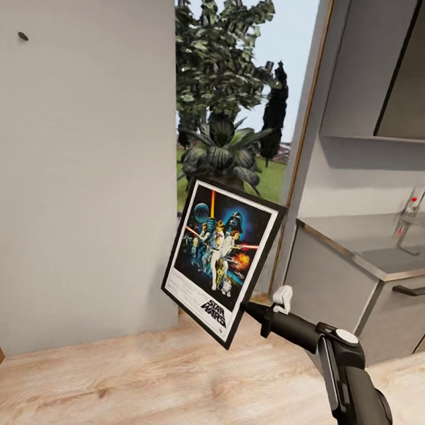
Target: Pick up the poster from the kitchen countertop and hang it on one of the wall nails in the kitchen.
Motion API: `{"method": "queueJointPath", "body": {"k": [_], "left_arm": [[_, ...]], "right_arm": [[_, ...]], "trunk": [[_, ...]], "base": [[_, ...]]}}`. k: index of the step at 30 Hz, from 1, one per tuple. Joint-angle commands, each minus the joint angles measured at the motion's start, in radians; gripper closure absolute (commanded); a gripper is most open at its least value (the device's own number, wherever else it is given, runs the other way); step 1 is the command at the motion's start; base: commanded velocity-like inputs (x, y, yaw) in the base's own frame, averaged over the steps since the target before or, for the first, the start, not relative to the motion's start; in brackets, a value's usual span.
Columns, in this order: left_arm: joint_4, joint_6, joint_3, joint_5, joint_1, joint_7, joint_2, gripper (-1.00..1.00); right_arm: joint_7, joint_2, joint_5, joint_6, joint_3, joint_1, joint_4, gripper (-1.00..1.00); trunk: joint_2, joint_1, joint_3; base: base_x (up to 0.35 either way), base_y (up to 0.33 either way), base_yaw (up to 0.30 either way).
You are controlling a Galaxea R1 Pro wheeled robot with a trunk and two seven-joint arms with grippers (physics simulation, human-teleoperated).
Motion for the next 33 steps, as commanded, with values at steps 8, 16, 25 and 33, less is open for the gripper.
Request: {"method": "queueJointPath", "body": {"k": [8,16,25,33], "left_arm": [[0.0,0.0,0.004,0.004,0.0,-0.007,0.0,-1.0],[0.002,0.001,0.002,0.004,0.001,-0.007,0.0,-1.0],[0.004,0.001,0.002,0.006,0.0,-0.007,0.0,-1.0],[0.004,0.002,0.003,0.01,0.0,-0.007,0.0,-1.0]], "right_arm": [[0.008,0.002,0.006,0.009,0.0,-0.001,-0.001,1.0],[0.009,0.001,0.004,0.011,-0.002,-0.001,-0.001,1.0],[0.008,-0.001,0.002,0.01,-0.009,-0.001,-0.002,1.0],[0.009,-0.011,0.003,0.012,-0.019,-0.001,-0.006,1.0]], "trunk": [[0.048,-0.027,0.021],[0.104,-0.057,0.046],[0.167,-0.092,0.074],[0.223,-0.123,0.099]], "base": [[-0.001,0.0,0.292],[0.0,0.0,0.109],[0.0,0.0,0.005],[0.0,0.0,0.0]]}}
